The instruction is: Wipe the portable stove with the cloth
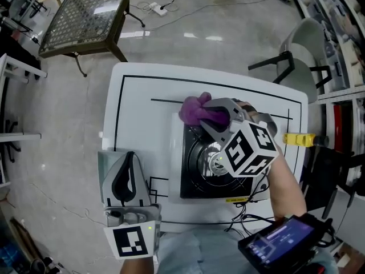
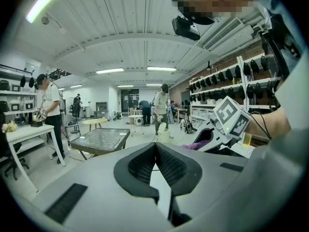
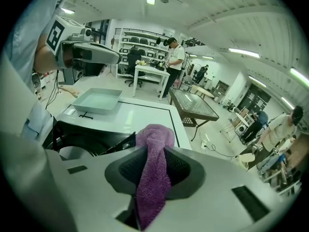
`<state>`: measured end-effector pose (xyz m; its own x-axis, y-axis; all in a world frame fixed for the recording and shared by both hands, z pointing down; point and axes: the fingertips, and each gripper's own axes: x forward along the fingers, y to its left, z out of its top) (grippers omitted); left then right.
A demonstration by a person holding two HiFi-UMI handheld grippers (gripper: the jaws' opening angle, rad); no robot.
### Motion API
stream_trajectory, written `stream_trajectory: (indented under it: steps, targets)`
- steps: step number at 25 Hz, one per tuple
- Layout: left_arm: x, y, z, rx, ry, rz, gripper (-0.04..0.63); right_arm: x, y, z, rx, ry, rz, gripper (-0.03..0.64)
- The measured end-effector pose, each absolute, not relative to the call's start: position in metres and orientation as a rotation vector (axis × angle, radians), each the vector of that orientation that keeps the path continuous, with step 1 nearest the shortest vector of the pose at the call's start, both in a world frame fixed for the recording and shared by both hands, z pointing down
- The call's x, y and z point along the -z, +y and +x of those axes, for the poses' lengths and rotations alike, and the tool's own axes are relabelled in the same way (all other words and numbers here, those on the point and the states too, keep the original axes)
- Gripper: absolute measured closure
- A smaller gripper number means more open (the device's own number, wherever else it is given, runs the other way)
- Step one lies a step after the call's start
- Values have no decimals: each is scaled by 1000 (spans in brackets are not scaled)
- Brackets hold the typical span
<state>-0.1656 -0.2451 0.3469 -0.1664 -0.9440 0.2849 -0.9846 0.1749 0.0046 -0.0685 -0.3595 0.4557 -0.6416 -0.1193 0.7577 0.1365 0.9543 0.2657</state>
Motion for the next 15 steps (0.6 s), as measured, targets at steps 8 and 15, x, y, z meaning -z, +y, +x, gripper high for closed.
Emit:
stream_trajectory:
  steps: [8, 15]
  targets:
    - [-353, -249, -139, -316, -2185, 1892, 577, -461, -375, -24, 297, -2170, 7, 508]
    - [-332, -266, -101, -332, -2156, 1952, 577, -445, -387, 21, 286, -2161, 45, 508]
